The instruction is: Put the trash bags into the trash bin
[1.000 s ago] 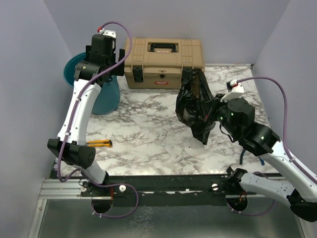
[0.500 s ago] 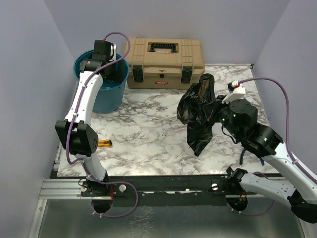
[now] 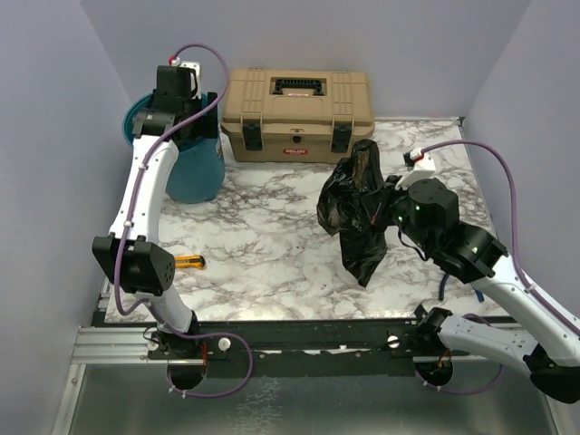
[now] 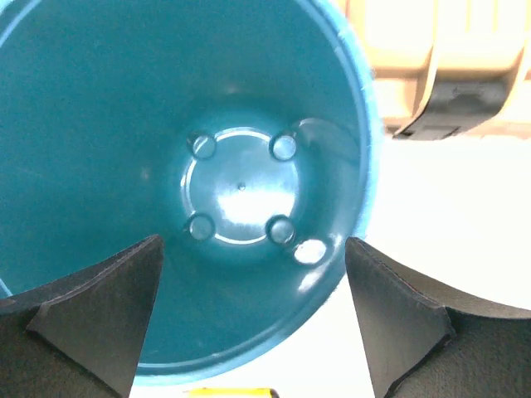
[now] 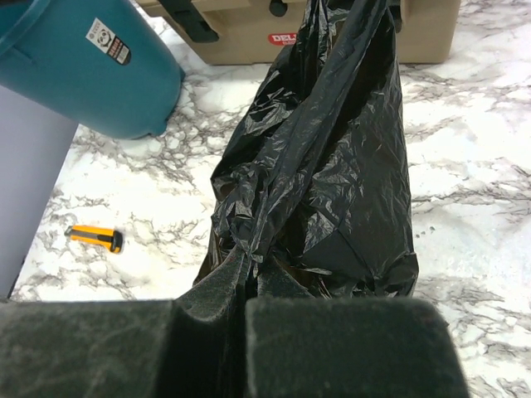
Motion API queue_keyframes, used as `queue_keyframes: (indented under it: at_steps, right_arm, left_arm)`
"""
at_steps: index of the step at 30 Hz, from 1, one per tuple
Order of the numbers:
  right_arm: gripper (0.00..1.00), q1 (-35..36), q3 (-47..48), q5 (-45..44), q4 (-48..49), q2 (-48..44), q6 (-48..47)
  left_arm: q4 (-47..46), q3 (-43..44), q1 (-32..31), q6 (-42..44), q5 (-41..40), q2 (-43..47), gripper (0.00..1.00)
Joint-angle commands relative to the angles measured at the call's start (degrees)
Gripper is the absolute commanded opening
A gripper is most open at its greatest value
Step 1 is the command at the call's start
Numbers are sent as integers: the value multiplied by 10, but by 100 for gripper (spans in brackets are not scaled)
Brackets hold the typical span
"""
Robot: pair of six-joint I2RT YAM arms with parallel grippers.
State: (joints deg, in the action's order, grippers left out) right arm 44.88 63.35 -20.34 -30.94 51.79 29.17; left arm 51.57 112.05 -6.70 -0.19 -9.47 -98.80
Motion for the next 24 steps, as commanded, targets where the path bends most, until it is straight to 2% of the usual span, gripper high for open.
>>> queue_keyframes:
  at_steps: [1, 6, 10, 14, 19, 24]
  right_arm:
    - [1, -1, -11, 29, 20, 13, 10]
    - [1, -1, -15, 42, 25, 18, 13]
    - [1, -1, -15, 42, 26, 19, 12]
    - [1, -2, -13, 43, 24, 23, 11]
    - [1, -2, -14, 29, 29, 20, 12]
    - [1, -1, 11, -28, 23, 17, -7]
  left_arm:
    - [-71, -47, 4, -30, 11, 66, 93]
    - [-66, -61, 6, -9, 63, 67, 96]
    - [-20, -53, 6, 22, 102, 34, 91]
    - [-12, -62, 6, 41, 142, 22, 86]
    - [6, -67, 6, 46, 140, -9, 64]
    - [20, -62, 5, 42, 176, -14, 29]
